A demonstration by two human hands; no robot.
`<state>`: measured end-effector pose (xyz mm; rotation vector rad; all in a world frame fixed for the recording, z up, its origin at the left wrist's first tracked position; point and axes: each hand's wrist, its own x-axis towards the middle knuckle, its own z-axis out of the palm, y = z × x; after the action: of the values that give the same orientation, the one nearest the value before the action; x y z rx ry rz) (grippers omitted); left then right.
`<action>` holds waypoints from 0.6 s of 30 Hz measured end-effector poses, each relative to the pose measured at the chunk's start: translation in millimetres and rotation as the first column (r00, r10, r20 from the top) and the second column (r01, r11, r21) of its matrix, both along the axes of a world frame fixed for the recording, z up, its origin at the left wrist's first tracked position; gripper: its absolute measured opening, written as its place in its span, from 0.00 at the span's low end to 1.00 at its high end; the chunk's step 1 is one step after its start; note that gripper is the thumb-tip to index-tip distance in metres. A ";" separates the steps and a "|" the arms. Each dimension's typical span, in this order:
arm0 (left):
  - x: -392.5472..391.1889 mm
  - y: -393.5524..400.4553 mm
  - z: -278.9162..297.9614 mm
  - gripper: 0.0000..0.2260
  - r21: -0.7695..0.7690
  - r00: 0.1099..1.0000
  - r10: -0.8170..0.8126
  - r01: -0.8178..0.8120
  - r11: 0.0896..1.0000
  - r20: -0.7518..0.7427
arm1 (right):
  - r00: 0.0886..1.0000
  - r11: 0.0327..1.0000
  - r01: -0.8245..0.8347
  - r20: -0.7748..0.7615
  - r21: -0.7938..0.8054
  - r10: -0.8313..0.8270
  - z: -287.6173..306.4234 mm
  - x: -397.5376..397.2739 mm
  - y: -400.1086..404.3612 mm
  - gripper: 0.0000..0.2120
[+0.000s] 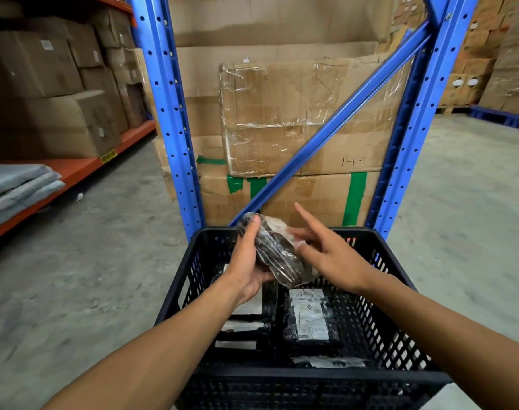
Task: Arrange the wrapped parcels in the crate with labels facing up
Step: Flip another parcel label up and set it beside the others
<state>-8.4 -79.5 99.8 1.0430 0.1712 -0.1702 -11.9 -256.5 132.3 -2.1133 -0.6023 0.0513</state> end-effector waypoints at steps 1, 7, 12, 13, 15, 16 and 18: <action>0.9 4.9 0.9 0.30 -0.012 1.000 -0.008 0.008 1.000 0.008 | 0.998 0.998 0.068 0.006 0.019 -0.068 -2.4 4.5 -3.9 0.31; 2.6 22.2 11.0 0.33 -0.165 0.999 -0.031 0.036 0.986 0.035 | 0.936 0.941 0.234 -0.318 0.245 -0.151 -15.5 13.8 -17.8 0.31; -0.9 20.1 5.8 0.32 -0.112 0.994 -0.110 0.108 0.988 -0.013 | 0.857 0.833 0.247 -0.512 0.495 0.051 -21.2 16.3 -13.4 0.35; -0.6 19.9 4.4 0.32 -0.102 0.993 -0.118 0.115 0.988 -0.028 | 0.851 0.849 0.249 -0.524 0.467 0.038 -21.3 15.9 -11.3 0.34; 0.8 20.3 3.4 0.32 -0.073 0.991 -0.119 0.115 0.991 -0.055 | 0.845 0.862 0.260 -0.534 0.436 0.014 -24.7 17.0 -9.2 0.33; 2.0 21.2 4.0 0.32 -0.044 0.989 -0.130 0.128 0.991 -0.064 | 0.839 0.854 0.267 -0.544 0.447 0.022 -27.1 18.4 -9.6 0.33; 2.0 21.6 6.2 0.31 0.025 0.990 -0.119 0.121 0.992 -0.076 | 0.826 0.830 0.299 -0.564 0.471 0.023 -29.9 19.0 -11.1 0.33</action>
<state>-6.4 -57.9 106.0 1.0776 0.1792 -0.3169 7.1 -267.6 102.3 -1.4694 -0.0755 0.3535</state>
